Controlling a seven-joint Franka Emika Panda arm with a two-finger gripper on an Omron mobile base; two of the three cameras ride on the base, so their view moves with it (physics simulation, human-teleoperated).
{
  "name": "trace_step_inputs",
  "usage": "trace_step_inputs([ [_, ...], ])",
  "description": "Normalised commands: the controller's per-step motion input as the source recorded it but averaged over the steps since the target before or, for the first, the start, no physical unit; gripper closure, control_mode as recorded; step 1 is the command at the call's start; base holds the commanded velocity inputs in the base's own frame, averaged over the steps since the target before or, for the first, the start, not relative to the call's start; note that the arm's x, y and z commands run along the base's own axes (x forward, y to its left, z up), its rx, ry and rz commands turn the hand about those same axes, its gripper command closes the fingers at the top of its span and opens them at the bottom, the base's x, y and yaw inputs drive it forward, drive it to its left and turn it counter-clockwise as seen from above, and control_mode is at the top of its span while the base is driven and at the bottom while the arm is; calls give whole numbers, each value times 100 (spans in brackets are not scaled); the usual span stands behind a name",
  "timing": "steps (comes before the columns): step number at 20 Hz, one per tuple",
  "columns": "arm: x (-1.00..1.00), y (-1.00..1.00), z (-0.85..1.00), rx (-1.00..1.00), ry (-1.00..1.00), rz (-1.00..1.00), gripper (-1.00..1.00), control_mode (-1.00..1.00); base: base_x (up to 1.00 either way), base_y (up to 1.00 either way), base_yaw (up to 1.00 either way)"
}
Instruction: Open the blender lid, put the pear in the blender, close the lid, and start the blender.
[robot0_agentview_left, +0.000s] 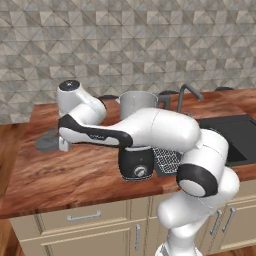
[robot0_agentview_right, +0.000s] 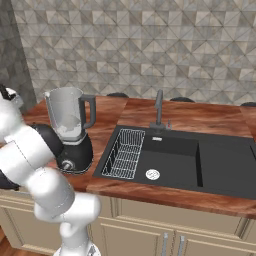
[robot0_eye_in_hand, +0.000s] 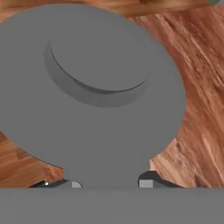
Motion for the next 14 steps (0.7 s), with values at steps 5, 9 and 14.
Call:
trace_step_inputs([
  [5, -15, -69, 68, 8, -33, 1, 100, -100, 0, 0, 0],
  [9, -7, -68, 75, 12, -27, 0, 100, -100, 0, 0, 0],
  [14, -8, -66, 82, 17, -21, 2, 100, -100, 0, 0, 0],
])
